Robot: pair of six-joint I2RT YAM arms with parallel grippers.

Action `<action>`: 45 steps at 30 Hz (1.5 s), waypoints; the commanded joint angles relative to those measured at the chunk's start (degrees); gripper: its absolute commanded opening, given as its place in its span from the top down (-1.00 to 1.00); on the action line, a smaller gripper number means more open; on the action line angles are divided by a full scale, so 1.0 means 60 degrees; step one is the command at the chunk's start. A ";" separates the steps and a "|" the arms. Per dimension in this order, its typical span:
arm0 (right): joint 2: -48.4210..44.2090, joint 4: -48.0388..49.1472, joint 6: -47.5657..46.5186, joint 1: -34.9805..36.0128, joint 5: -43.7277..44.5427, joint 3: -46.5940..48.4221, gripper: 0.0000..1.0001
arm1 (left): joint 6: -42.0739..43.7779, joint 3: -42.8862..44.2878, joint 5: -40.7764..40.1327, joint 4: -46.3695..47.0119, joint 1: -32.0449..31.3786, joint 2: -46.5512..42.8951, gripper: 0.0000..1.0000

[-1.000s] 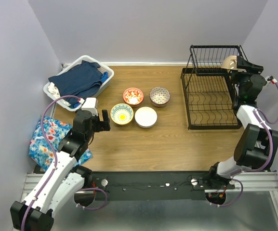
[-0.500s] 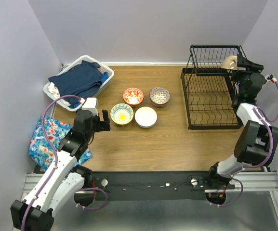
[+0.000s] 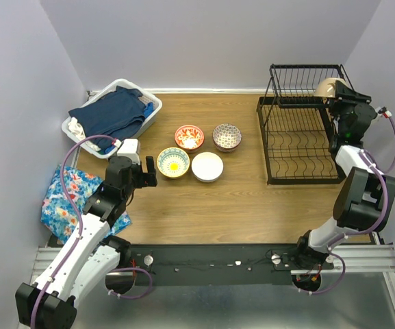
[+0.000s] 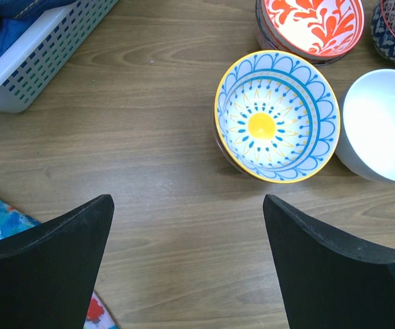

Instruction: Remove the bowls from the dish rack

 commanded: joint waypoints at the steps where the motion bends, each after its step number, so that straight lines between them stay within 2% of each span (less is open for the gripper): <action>1: 0.0116 0.0304 0.0046 -0.0063 0.0303 0.0162 0.13 | 0.0120 -0.0027 -0.0131 0.0156 0.0002 -0.0016 -0.98; 9: 0.0335 0.0831 0.0104 -0.0063 0.0171 0.0338 0.70 | 0.0120 -0.0041 -0.0161 0.0141 0.0016 -0.0016 -0.98; 18: 0.0862 0.1461 0.0016 -0.0063 -0.0268 0.1070 0.97 | 0.0134 -0.0056 -0.0146 0.0156 0.0016 -0.0002 -0.98; 45: 0.1903 0.2648 -0.0160 -0.0019 -0.1557 0.3517 0.99 | 0.0164 -0.0071 -0.0102 0.0171 0.0031 0.0027 -0.98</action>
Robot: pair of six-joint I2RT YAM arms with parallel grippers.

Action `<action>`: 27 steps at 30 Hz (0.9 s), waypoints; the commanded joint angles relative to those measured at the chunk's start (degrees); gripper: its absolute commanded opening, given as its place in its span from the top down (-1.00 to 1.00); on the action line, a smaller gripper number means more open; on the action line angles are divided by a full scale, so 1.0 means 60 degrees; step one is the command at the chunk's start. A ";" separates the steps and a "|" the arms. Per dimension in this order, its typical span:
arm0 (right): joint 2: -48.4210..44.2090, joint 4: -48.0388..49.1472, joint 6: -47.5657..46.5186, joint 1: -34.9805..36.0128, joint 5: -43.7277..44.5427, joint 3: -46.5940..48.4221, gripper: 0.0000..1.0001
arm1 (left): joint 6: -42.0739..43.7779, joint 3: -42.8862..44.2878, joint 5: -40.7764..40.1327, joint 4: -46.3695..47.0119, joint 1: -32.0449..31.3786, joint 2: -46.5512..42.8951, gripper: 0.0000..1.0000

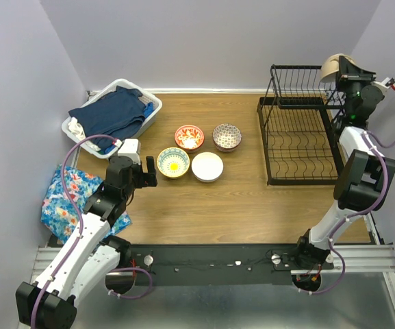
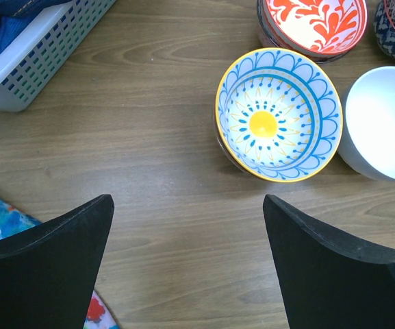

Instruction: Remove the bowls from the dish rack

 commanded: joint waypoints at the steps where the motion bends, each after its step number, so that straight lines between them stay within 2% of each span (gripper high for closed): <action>1: -0.0155 0.1373 0.0051 -0.0011 -0.0508 0.0650 0.99 | 0.0145 -0.0056 -0.0102 0.0171 0.0027 -0.0042 -0.98; 7: -0.0958 0.0861 0.0096 -0.0011 -0.1284 0.0300 0.99 | 0.0146 -0.0056 -0.0087 0.0185 0.0042 -0.0056 -0.98; 16: -0.2659 -0.1014 -0.0548 -0.0011 -0.3379 -0.0374 0.99 | 0.0146 -0.0056 0.0088 0.0244 0.0042 -0.0071 -0.98; 21: -0.3974 -0.3208 -0.1672 0.0003 -0.4126 -0.0960 0.99 | 0.0131 -0.0056 0.0176 0.0244 0.0042 -0.0042 -0.98; 27: -0.5237 -0.6081 -0.3621 0.0252 -0.3952 -0.1561 0.99 | 0.0116 -0.0071 0.0278 0.0273 0.0042 -0.0027 -0.98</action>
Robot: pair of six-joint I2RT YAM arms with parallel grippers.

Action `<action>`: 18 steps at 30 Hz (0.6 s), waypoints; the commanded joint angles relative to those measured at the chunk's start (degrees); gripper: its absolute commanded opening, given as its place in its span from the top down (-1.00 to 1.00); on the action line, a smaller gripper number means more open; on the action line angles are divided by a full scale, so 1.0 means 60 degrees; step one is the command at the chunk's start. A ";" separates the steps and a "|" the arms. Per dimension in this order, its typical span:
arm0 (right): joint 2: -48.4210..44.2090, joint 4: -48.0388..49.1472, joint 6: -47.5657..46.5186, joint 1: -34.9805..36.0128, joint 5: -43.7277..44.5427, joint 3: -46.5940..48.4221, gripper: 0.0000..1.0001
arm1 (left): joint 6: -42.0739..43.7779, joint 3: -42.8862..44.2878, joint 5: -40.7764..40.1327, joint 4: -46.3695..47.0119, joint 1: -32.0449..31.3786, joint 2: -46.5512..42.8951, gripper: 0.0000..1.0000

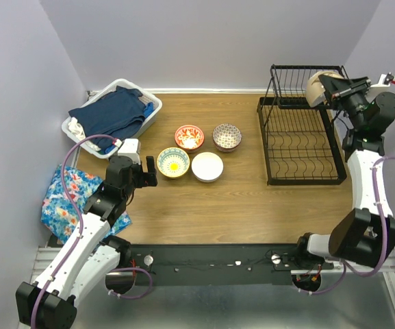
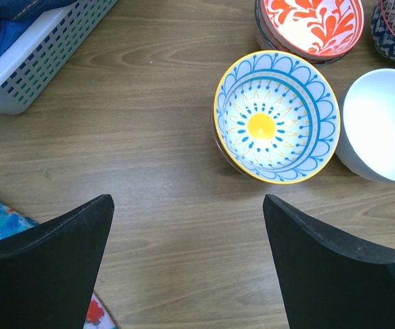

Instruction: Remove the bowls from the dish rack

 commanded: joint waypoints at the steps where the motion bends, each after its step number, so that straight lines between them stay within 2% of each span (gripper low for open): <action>1: -0.0972 -0.2366 -0.1930 0.0325 -0.0210 -0.0279 0.99 | 0.0091 -0.0056 0.0293 0.0237 0.0020 -0.0060 -0.98; 8: -0.1821 -0.5454 -0.4068 0.1218 0.0885 -0.0250 0.99 | 0.0076 -0.0129 0.0455 0.0325 0.0035 -0.0162 -0.98; 14: -0.2219 -0.7038 -0.5739 0.1789 0.1197 -0.0353 0.99 | -0.0041 -0.0159 0.0425 0.0310 0.0020 -0.0148 -0.98; 18: -0.2219 -0.8124 -0.7391 0.2127 0.1298 -0.0265 0.99 | -0.0056 -0.0173 0.0352 0.0310 0.0035 -0.0148 -0.98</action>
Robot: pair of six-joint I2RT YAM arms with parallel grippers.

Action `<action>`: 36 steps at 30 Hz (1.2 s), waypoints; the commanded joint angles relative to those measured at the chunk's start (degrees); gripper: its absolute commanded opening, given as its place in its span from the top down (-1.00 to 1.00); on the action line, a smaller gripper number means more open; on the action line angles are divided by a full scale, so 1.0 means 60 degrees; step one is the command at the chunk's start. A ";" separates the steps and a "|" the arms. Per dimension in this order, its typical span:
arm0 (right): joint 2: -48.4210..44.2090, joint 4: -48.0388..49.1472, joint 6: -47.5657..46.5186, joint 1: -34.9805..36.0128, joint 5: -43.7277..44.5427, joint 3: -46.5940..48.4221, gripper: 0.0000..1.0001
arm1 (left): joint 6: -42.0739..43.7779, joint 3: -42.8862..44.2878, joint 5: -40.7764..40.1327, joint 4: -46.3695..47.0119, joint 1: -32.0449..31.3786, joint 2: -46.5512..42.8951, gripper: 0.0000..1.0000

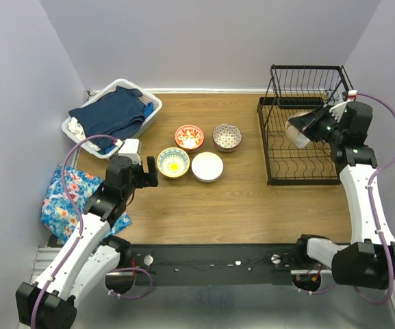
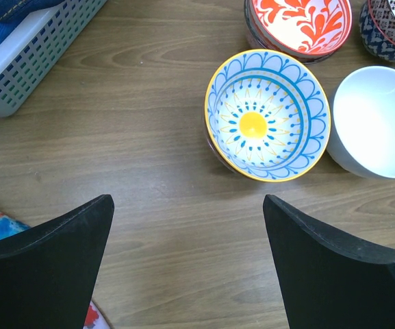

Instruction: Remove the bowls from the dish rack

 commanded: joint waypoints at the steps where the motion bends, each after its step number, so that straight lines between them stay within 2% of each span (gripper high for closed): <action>1: -0.0244 -0.1466 -0.2473 0.0451 0.0373 0.0205 0.99 | -0.0056 -0.0155 0.0064 0.0227 0.0035 -0.0112 -0.98; 9: 0.0341 -0.3459 -0.5022 0.1404 0.0403 0.0776 0.99 | -0.0115 -0.0141 -0.0038 0.0212 0.0020 -0.0068 -0.98; 17: 0.0780 -0.3986 -0.5625 0.3187 0.1266 0.0630 0.99 | -0.0041 -0.0097 -0.0243 0.0139 0.0020 0.0006 -0.98; 22: 0.1350 -0.4133 -0.5742 0.4668 0.2598 0.0849 0.99 | -0.0041 -0.0082 -0.0331 0.0124 0.0035 -0.0009 -0.98; 29: 0.2681 -0.4703 -0.6035 0.7580 0.4837 0.1581 0.99 | -0.0027 -0.0082 -0.0317 0.0109 0.0035 0.0093 -0.98; 33: 0.3548 -0.5100 -0.6430 0.8682 0.6113 0.2283 0.99 | -0.0027 -0.0067 -0.0346 0.0080 0.0035 0.0152 -0.98; 36: 0.4103 -0.5188 -0.6693 0.9225 0.6423 0.2548 0.99 | -0.0026 -0.0053 -0.0463 0.0051 0.0035 0.0123 -0.98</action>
